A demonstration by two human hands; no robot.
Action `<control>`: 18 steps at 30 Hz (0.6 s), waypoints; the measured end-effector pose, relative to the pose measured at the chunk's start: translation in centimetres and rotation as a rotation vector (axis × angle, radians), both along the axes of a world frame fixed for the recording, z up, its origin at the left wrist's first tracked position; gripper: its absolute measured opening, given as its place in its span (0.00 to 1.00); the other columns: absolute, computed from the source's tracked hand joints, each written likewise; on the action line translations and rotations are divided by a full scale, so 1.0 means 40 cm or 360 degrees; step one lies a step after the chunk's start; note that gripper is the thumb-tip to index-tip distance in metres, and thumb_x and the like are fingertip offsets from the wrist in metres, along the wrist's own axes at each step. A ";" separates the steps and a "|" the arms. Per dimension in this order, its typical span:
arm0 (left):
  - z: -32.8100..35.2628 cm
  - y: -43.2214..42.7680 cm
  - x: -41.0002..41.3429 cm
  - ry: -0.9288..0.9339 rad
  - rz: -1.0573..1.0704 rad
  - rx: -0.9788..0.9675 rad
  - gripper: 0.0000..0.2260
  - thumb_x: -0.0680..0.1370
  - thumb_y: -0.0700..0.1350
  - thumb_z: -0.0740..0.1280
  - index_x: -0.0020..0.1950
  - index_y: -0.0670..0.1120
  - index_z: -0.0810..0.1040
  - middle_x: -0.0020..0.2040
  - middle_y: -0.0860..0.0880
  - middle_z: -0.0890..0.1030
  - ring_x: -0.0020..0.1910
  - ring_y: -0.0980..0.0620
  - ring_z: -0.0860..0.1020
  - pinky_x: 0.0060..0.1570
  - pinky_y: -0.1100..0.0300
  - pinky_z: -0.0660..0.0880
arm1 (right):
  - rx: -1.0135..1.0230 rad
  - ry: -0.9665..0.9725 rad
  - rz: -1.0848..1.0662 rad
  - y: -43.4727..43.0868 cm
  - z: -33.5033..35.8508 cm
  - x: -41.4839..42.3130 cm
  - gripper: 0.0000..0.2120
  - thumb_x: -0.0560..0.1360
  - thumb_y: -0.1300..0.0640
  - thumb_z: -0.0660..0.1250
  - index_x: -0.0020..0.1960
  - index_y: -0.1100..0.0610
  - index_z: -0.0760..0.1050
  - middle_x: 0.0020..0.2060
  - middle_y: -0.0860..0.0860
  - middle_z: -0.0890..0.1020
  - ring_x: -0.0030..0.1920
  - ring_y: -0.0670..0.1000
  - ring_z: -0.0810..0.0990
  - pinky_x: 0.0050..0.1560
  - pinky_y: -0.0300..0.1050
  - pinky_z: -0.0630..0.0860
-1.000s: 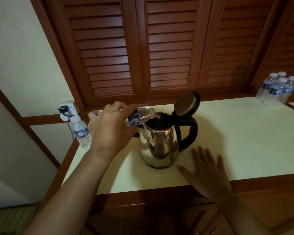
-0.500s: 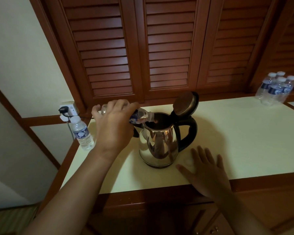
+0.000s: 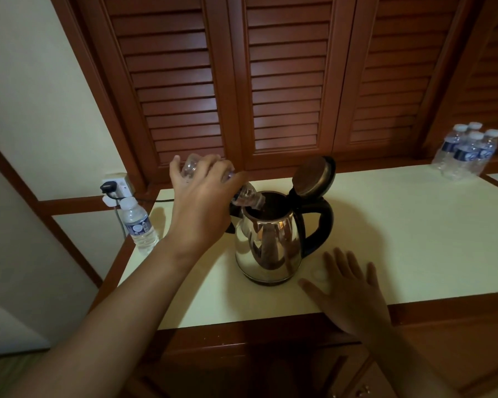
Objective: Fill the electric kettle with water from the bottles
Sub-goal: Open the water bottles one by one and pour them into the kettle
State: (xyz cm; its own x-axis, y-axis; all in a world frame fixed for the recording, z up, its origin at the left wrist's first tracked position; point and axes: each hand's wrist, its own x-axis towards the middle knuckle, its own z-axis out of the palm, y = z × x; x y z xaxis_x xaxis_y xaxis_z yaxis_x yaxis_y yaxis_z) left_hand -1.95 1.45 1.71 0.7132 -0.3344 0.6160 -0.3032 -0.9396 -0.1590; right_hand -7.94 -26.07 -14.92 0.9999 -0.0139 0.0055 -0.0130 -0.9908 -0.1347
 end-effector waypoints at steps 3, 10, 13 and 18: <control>0.008 0.000 0.005 0.0008 -0.0032 0.0049 0.28 0.65 0.35 0.74 0.63 0.52 0.81 0.65 0.47 0.79 0.74 0.41 0.70 0.70 0.22 0.52 | 0.0009 0.0011 -0.0010 0.002 -0.001 0.001 0.46 0.74 0.22 0.36 0.82 0.48 0.39 0.82 0.50 0.40 0.81 0.53 0.36 0.79 0.63 0.38; 0.026 -0.012 0.005 -0.0008 -0.0121 0.0186 0.23 0.74 0.37 0.61 0.66 0.51 0.81 0.67 0.46 0.78 0.78 0.38 0.65 0.71 0.21 0.44 | 0.0029 -0.0012 -0.0026 0.004 0.000 0.000 0.46 0.74 0.22 0.37 0.83 0.49 0.40 0.82 0.50 0.41 0.81 0.53 0.37 0.79 0.62 0.39; 0.034 -0.011 0.007 -0.0016 -0.0181 0.0247 0.23 0.76 0.39 0.55 0.66 0.50 0.81 0.68 0.45 0.79 0.78 0.36 0.66 0.71 0.19 0.44 | 0.0040 -0.0042 -0.0026 0.002 -0.001 -0.001 0.47 0.74 0.22 0.38 0.83 0.51 0.42 0.83 0.50 0.43 0.82 0.52 0.39 0.79 0.63 0.37; 0.035 -0.012 0.010 -0.0080 -0.0204 0.0314 0.22 0.75 0.36 0.60 0.65 0.49 0.82 0.67 0.46 0.79 0.78 0.37 0.66 0.70 0.18 0.47 | 0.0049 -0.0129 0.0017 -0.002 -0.006 -0.002 0.44 0.76 0.25 0.38 0.83 0.50 0.47 0.83 0.49 0.49 0.82 0.50 0.43 0.78 0.65 0.35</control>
State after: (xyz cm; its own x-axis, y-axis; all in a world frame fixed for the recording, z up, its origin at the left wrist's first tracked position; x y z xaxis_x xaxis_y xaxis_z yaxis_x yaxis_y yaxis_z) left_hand -1.54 0.96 3.12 0.6273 -0.5375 0.5635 -0.4051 -0.8432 -0.3533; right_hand -8.03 -26.14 -15.14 0.9963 -0.0049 0.0863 0.0095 -0.9862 -0.1655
